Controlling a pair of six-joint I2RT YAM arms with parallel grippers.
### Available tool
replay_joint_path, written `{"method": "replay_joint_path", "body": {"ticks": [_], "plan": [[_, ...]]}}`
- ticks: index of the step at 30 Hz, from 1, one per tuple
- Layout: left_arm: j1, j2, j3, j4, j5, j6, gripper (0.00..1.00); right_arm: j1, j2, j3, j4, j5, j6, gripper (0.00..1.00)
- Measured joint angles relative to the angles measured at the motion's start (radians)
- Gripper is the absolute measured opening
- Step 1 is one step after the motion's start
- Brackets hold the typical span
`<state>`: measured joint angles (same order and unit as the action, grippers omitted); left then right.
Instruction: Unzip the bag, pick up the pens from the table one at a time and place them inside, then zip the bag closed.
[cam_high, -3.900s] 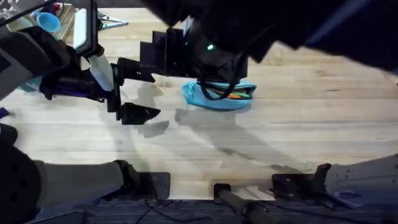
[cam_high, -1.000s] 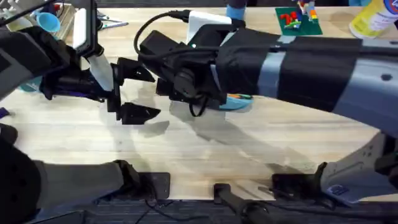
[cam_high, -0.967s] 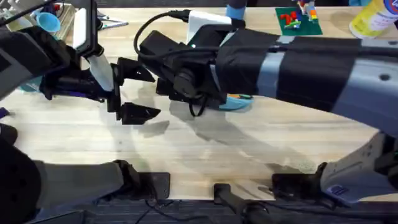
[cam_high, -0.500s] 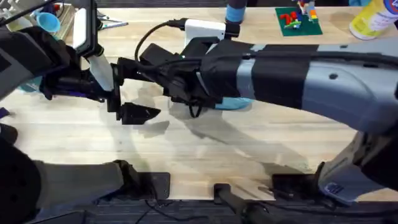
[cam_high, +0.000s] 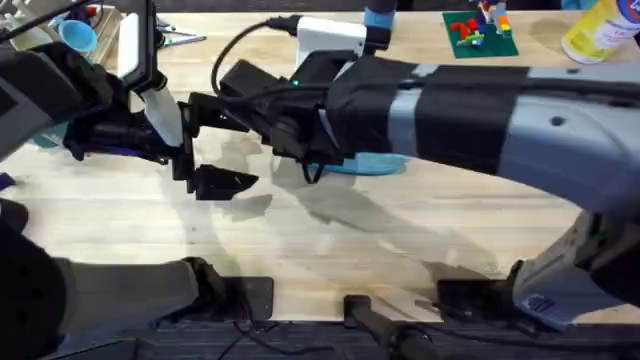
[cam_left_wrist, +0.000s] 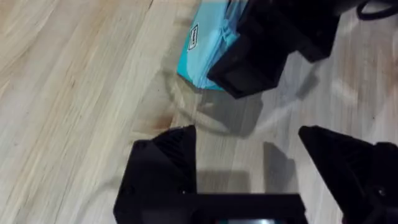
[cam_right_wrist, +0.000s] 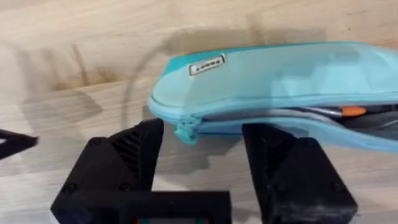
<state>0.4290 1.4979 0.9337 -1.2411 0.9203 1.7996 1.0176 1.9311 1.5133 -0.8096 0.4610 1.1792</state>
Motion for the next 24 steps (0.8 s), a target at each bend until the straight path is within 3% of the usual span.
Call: {"method": "replay_joint_path", "body": {"ticks": [6, 22, 24], "plan": [[0.000, 0.000, 0.000, 0.000, 0.000, 0.000, 0.993, 0.000, -0.025, 0.010, 0.001, 0.029, 0.000, 0.697], [0.000, 0.000, 0.000, 0.000, 0.000, 0.000, 0.993, 0.000, -0.025, 0.011, 0.001, 0.032, 0.000, 0.050], [0.000, 0.000, 0.000, 0.000, 0.000, 0.000, 0.993, 0.000, -0.025, 0.011, 0.000, 0.032, 0.000, 0.035]]}}
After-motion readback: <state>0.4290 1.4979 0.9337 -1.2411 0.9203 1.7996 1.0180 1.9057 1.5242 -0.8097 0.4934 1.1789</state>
